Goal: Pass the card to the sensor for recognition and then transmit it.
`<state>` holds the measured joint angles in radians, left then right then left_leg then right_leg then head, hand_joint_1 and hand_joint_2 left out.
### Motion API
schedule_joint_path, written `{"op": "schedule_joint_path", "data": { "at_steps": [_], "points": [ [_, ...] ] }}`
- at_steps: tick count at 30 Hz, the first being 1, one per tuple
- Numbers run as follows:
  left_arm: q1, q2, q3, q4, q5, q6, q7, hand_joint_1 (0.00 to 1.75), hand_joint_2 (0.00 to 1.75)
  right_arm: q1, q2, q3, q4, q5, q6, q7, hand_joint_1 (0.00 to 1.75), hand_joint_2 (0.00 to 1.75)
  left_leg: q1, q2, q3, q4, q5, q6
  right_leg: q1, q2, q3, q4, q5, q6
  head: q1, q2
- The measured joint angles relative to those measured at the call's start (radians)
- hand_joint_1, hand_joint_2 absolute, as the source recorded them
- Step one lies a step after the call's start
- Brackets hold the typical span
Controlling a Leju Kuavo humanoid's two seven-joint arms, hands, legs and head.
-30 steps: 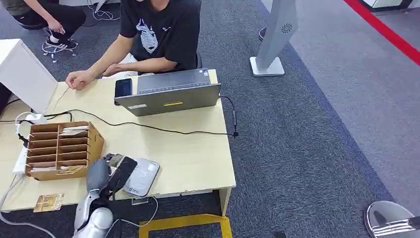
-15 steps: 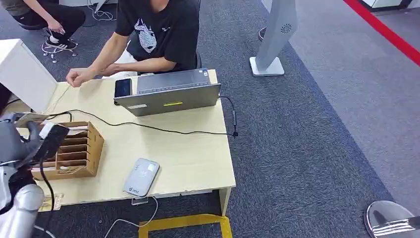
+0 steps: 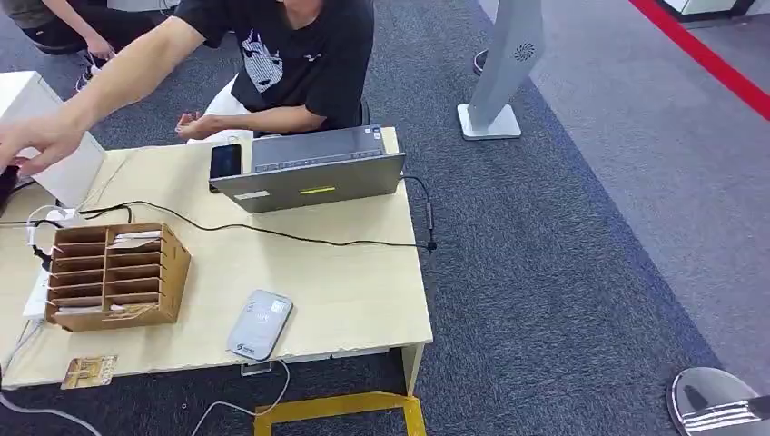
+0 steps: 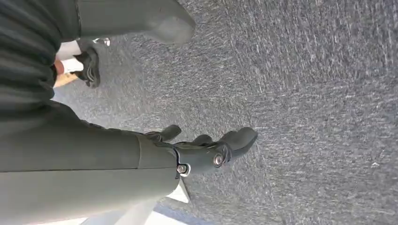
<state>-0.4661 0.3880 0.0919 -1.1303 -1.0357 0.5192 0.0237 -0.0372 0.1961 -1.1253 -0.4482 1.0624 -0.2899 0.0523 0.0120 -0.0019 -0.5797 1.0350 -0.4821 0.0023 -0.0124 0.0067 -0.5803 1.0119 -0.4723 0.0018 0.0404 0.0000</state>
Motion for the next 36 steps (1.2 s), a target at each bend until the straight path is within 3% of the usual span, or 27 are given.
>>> {"op": "schedule_joint_path", "data": {
  "at_steps": [12,15,19,23,25,30,36],
  "points": [
    [-0.039,-0.010,0.010,0.006,0.007,-0.018,-0.016,1.75,1.75,-0.011,-0.011,-0.020,0.032,-0.005,-0.018,-0.003,0.00,1.75,0.000,0.000,0.000,0.000,0.000,0.000,0.000,0.000,0.000,0.000,0.000,0.000,0.000,0.000],
    [-0.058,-0.023,0.006,0.005,0.011,-0.033,-0.056,1.75,1.75,-0.012,-0.012,-0.024,0.035,-0.004,-0.022,-0.003,0.00,1.75,0.000,0.000,0.000,0.001,0.000,0.000,0.000,0.000,-0.002,0.000,0.000,0.000,0.000,0.000],
    [-0.124,-0.098,-0.065,-0.023,-0.029,-0.092,-0.086,1.75,1.75,-0.019,-0.012,-0.025,0.044,-0.002,-0.039,-0.014,0.00,1.75,0.000,-0.007,0.000,0.003,0.001,0.001,0.000,-0.007,0.000,-0.001,0.000,0.000,0.000,0.000],
    [-0.180,-0.173,-0.213,-0.076,-0.056,-0.142,-0.053,1.75,1.75,-0.033,-0.013,-0.025,0.059,-0.005,-0.052,-0.029,0.00,1.75,-0.001,-0.008,-0.002,0.003,0.002,0.002,-0.001,-0.007,0.002,-0.001,0.002,0.003,0.000,0.000],
    [-0.188,-0.192,-0.271,-0.103,-0.051,-0.149,-0.041,0.00,1.75,-0.034,-0.013,-0.025,0.064,-0.008,-0.053,-0.035,0.00,1.75,-0.001,-0.002,-0.003,0.004,0.001,0.003,-0.001,-0.001,0.000,-0.001,0.004,0.003,0.000,0.000],
    [-0.189,-0.224,-0.344,-0.172,0.054,-0.154,-0.027,0.00,1.75,-0.031,-0.013,-0.028,0.073,-0.014,-0.054,-0.034,0.00,1.75,-0.001,0.001,-0.003,0.005,0.000,0.003,-0.001,0.002,-0.001,-0.001,0.003,0.003,0.000,0.000],
    [-0.163,-0.235,-0.369,-0.262,0.196,-0.222,-0.027,0.00,1.75,-0.021,0.004,-0.034,0.045,-0.016,-0.030,-0.011,0.00,1.75,0.000,0.001,-0.003,0.004,-0.001,0.002,-0.001,0.002,-0.002,-0.001,0.002,0.003,0.000,0.000]
  ]
}}
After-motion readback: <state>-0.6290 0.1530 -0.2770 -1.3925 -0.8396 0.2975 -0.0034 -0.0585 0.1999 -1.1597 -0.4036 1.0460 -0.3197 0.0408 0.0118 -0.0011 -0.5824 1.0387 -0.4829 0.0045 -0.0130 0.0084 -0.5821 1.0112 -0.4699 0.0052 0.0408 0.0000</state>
